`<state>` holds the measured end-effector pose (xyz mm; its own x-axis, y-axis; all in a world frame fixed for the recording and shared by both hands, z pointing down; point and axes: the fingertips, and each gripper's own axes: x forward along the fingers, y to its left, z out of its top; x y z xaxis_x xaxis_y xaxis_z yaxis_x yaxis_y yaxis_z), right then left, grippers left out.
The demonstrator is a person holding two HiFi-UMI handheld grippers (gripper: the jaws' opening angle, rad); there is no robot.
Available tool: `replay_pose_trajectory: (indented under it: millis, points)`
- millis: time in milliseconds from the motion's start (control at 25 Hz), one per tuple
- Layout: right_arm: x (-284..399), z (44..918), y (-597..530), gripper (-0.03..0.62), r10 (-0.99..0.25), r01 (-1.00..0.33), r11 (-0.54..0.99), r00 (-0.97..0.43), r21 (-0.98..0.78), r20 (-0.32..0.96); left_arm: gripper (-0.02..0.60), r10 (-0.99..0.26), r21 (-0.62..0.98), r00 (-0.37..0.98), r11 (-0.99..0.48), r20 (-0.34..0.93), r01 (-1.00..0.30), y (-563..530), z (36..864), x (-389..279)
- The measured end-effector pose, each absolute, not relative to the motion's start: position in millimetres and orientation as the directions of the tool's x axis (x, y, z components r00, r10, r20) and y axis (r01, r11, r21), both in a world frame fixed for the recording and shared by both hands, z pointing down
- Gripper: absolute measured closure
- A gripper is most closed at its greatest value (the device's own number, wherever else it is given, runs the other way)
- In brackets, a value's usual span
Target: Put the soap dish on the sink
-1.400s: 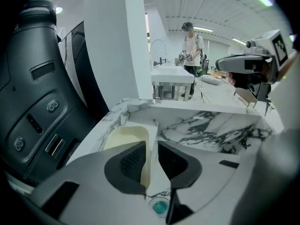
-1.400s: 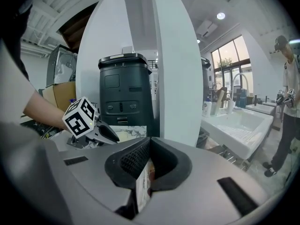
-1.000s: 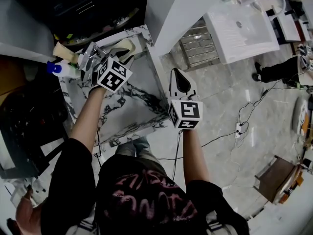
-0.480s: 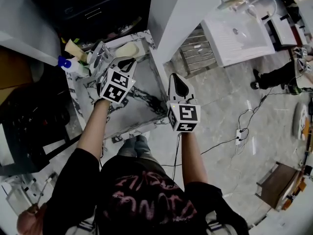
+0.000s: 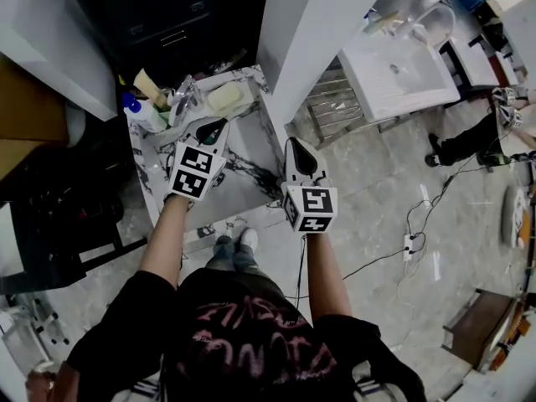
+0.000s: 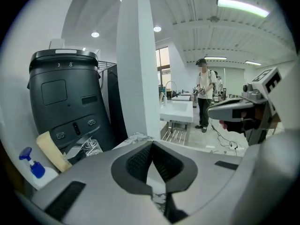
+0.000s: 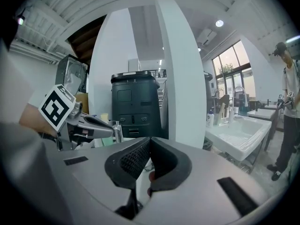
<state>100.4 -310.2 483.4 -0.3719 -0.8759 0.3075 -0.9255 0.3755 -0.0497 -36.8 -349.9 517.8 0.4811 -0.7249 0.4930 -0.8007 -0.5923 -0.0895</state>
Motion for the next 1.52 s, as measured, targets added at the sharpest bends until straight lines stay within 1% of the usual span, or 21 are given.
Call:
replay_pose_trajectory:
  millis: [560,800,1360,1520]
  points:
    - [100.6,445.0,-274.5,0.58,-0.89,-0.919,0.394,-0.39,-0.036,0.237,0.568,-0.821,-0.094,0.428,-0.494,0.378,-0.864,-286.2,459.9,-67.5]
    - [100.8,432.1,-266.1,0.58,-0.892,-0.912,0.411,-0.405,-0.012,0.199,0.568,-0.883,-0.123,0.376,-0.422,0.282,-0.898,-270.4,432.8,-83.7]
    - [101.5,401.5,-255.4,0.58,-0.897,-0.901,0.434,-0.429,0.025,0.108,0.568,-0.924,-0.152,0.332,-0.362,0.19,-0.92,-246.2,398.5,-104.1]
    - [103.8,398.4,-252.2,0.58,-0.898,-0.901,0.433,-0.432,-0.006,0.087,0.568,-0.928,-0.158,0.327,-0.354,0.177,-0.922,-240.5,394.4,-108.7]
